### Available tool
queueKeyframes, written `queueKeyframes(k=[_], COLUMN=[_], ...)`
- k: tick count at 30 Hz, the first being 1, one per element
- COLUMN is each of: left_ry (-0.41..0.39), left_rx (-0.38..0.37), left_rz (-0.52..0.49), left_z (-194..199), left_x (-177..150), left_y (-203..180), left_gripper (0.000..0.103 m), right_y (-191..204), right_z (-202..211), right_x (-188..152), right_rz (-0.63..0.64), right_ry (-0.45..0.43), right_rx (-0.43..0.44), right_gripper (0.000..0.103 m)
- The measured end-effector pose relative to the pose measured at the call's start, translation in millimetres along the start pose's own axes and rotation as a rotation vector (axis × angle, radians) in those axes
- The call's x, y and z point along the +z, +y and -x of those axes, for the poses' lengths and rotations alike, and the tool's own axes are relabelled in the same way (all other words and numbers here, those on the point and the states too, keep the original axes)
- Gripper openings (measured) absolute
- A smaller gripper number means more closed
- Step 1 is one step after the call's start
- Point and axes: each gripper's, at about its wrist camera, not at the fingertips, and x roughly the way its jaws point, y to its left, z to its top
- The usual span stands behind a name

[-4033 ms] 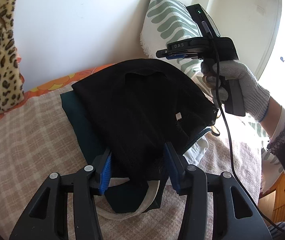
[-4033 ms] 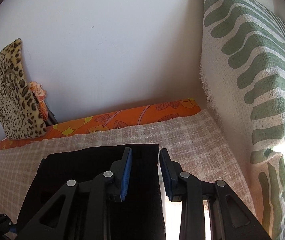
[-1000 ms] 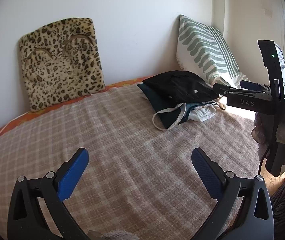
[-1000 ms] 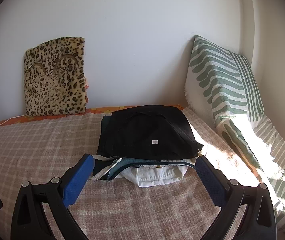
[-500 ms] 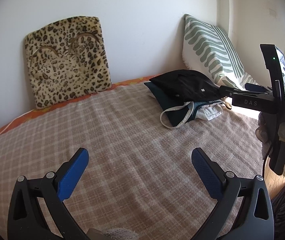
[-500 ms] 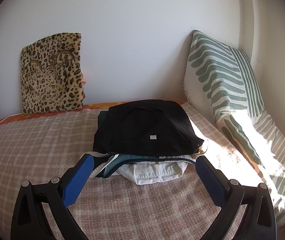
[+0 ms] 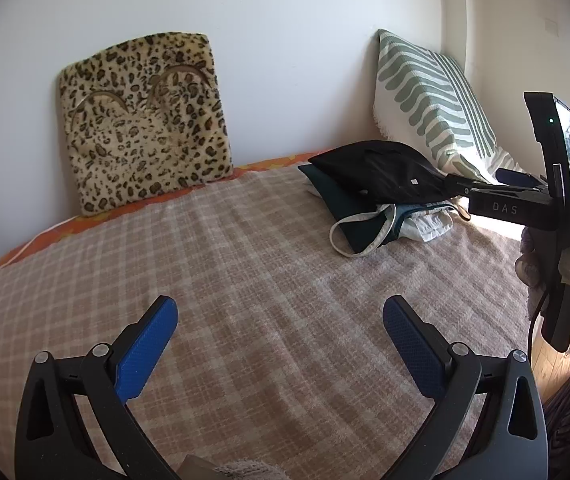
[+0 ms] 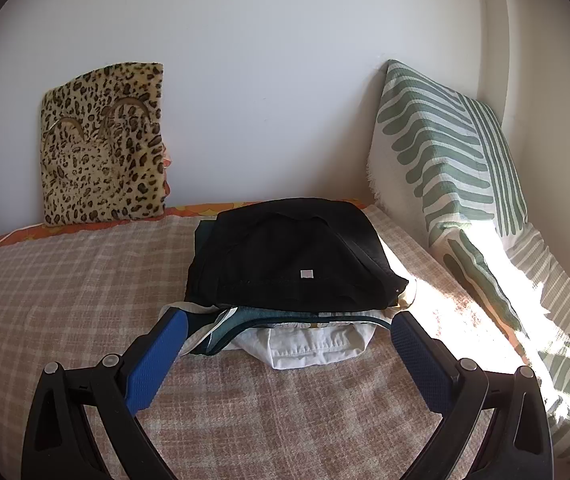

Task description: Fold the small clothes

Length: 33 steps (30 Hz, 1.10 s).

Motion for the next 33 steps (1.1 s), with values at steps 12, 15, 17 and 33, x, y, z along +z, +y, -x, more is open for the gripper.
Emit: queueKeyframes(k=[12,15,17,33], left_ry=[-0.001,-0.001,-0.003,-0.014], left_rx=[0.011,0.01,0.011,0.022], left_rz=[-0.012,-0.013,-0.011,-0.01], left_z=[1.0,0.8,1.1,4.7], left_x=[-1.1,-1.1,-1.4,-1.1], left_y=[-0.7,-0.4,-0.4,0.9], left_gripper=[0.102,0.102,0.102,0.102], right_y=[-0.2,-1.0,-1.8,2.7], right_z=[-2.7,-3.1,-2.2,-0.7], right_x=[0.4,-0.2,-0.8,-1.3], right_rz=[-0.003,-0.012,-0.02,-0.022], right_ry=[0.012,0.012,0.014,0.014], right_rx=[0.006,0.001,-0.001,-0.001], right_gripper=[0.103,0.103,0.103,0.103])
